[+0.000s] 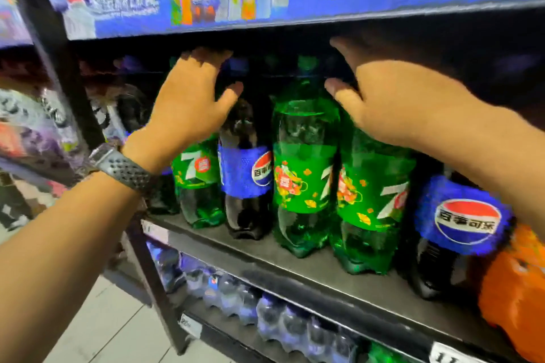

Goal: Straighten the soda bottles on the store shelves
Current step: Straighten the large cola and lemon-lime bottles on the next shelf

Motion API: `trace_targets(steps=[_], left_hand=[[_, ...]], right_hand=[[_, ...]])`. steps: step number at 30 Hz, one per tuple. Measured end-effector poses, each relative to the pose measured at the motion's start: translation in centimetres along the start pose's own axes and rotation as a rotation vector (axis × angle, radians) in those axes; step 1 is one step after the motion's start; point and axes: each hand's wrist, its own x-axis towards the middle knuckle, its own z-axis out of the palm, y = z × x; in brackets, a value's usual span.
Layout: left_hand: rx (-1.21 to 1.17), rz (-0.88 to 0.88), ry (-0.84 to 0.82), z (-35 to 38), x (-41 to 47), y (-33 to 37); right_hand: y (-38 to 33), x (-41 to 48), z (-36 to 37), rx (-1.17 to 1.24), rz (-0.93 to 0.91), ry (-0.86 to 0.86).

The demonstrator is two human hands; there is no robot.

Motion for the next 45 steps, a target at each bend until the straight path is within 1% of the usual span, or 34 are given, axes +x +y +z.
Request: trace_targets(steps=[2,5,7,10,12,15,17,19,20,21,23,25,27,30,32,36,39,43,45], left_hand=[[-0.074,-0.061,-0.082,0.4,0.6,-1.4],[-0.219,-0.063,-0.182,1.0,1.2,-2.4],[-0.267,-0.026,-0.204,1.0,1.8,-2.8],[-0.204,0.063,-0.237,1.4,2.8,-3.5],[-0.166,0.139,-0.288,1.3,3.7,-4.2],[-0.238,0.22,-0.384,1.1,4.5,-5.0],[-0.269,0.272,-0.369,1.1,4.2,-5.4],[-0.264,0.331,-0.284,1.0,3.3,-5.9],[-0.266,0.347,-0.217,0.9,2.9,-6.5],[-0.272,0.339,-0.141,0.8,2.7,-7.2],[-0.249,0.254,-0.001,0.8,2.4,-9.4],[-0.175,0.181,0.06,1.2,2.6,-11.6],[-0.224,0.131,0.009,1.7,2.7,-13.1],[-0.409,0.0,-0.121,2.2,2.6,-13.4],[-0.386,-0.03,-0.141,2.5,2.5,-13.3],[-0.305,0.027,-0.172,2.5,3.6,-13.9],[-0.288,0.065,-0.191,2.7,4.0,-14.1],[-0.321,0.082,-0.19,2.7,4.0,-14.1],[-0.316,0.083,-0.209,2.5,4.1,-14.1]], right_hand=[[-1.9,1.5,0.7,0.002,0.025,0.001],[-4.0,3.3,1.6,0.009,0.076,-0.002],[-5.1,4.6,2.3,0.029,0.092,-0.01],[-6.6,6.6,3.4,0.057,0.05,-0.076],[-7.7,7.9,4.2,0.17,0.0,-0.143],[-8.9,9.6,5.3,0.293,-0.002,-0.216],[-9.5,10.4,5.7,0.333,0.024,-0.244],[-9.7,10.9,5.9,0.33,0.03,-0.224],[-9.8,11.2,5.9,0.286,0.025,-0.212],[-9.7,11.5,5.8,0.236,0.027,-0.216],[-9.5,12.2,5.7,0.2,0.06,-0.275],[-9.4,12.4,5.6,0.247,0.118,-0.352],[-9.6,12.5,5.8,0.252,0.141,-0.37],[-10.4,12.7,6.7,0.217,0.2,-0.292],[-10.9,12.9,7.0,0.2,0.238,-0.276],[-10.8,13.2,6.4,0.206,0.222,-0.328],[-10.7,13.2,5.9,0.24,0.264,-0.381],[-11.6,13.6,6.3,0.199,0.255,-0.292],[-12.0,13.5,6.5,0.124,0.232,-0.268]])
